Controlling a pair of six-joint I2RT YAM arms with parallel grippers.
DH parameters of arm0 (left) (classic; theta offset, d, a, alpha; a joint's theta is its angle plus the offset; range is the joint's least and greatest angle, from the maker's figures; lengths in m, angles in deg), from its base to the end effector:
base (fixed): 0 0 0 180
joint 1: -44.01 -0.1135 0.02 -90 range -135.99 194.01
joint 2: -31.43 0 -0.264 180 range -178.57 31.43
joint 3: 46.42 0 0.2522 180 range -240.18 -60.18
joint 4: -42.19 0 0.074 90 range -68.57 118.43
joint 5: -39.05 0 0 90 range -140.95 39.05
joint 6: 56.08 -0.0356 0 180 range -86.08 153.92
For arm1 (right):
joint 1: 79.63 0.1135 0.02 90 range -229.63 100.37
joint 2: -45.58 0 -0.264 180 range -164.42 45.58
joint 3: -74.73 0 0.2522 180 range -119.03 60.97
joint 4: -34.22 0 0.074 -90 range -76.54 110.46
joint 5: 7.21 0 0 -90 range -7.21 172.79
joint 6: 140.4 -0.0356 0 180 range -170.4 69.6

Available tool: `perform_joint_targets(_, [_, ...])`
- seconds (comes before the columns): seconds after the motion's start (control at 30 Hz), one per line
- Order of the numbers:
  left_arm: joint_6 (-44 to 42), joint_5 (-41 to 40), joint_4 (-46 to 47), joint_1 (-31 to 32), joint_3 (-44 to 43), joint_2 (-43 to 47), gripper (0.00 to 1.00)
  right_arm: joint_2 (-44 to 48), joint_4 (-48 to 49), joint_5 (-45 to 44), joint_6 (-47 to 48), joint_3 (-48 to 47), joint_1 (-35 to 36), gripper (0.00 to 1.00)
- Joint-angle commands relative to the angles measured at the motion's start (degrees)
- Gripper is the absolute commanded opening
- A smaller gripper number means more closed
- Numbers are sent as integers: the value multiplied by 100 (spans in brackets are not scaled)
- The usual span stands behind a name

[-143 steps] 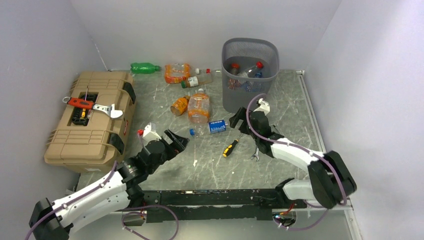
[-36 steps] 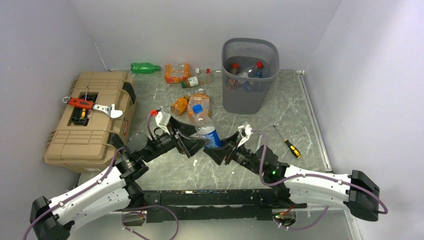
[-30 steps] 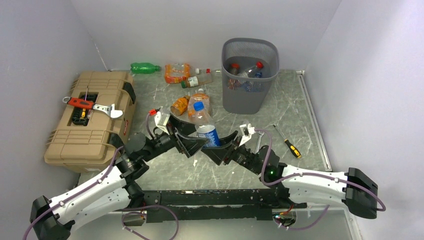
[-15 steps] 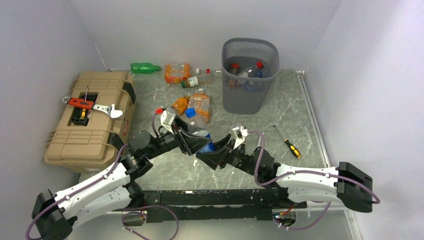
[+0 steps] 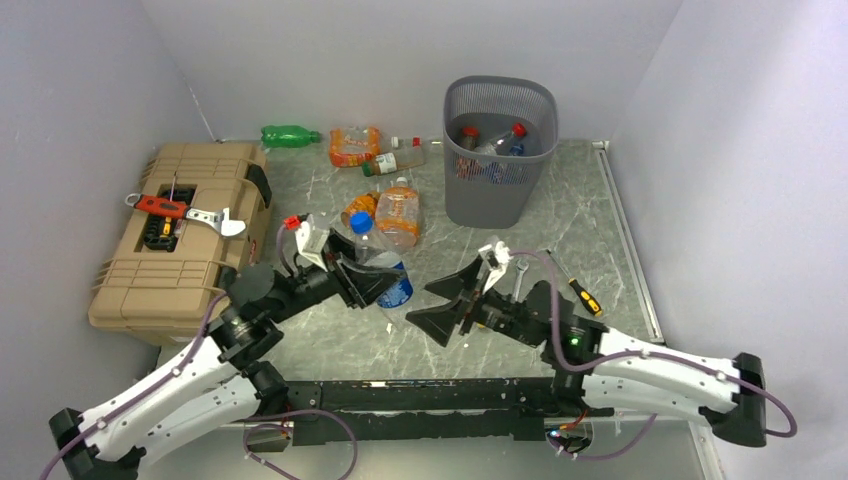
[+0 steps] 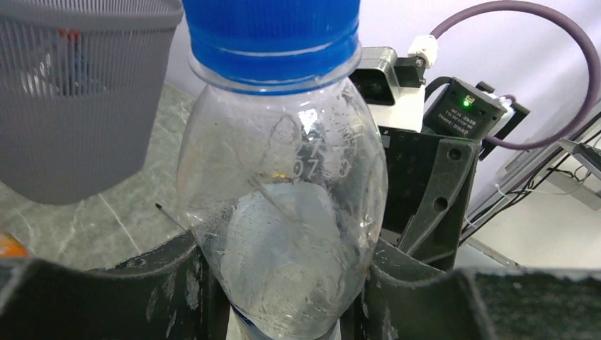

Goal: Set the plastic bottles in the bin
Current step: Pick up the plastic bottle at the center of the board.

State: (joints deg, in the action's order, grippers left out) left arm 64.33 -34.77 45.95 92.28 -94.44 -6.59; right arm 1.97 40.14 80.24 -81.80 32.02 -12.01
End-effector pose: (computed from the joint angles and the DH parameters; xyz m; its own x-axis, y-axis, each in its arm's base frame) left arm 0.1027 -0.1301 0.3456 -0.3174 -0.3744 -0.8712 0.8536 0.2873 -0.4345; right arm 0.0739 0.1752 0.3012 -0.4441 0.2886 -0.8482 -0.7914 0.3175 0.5223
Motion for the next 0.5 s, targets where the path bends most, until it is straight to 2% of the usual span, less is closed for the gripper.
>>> perform_joint_targets(0.0, [-1113,297,-1555,-2,-1167,46,33,838,-1914,-151,680,-947,30,100])
perform_joint_targets(0.1, [-1616,1253,-2737,-2,-1832,-302,33,866,-2441,-251,911,-1721,24,100])
perform_joint_targets(0.27, [-2042,2300,-3763,-3,-2495,-746,32,153,-2813,-518,740,-3097,24,99])
perform_joint_targets(0.47, [-2178,2716,-4254,-5,-2776,-952,29,-616,-2645,-7,518,-4000,24,95])
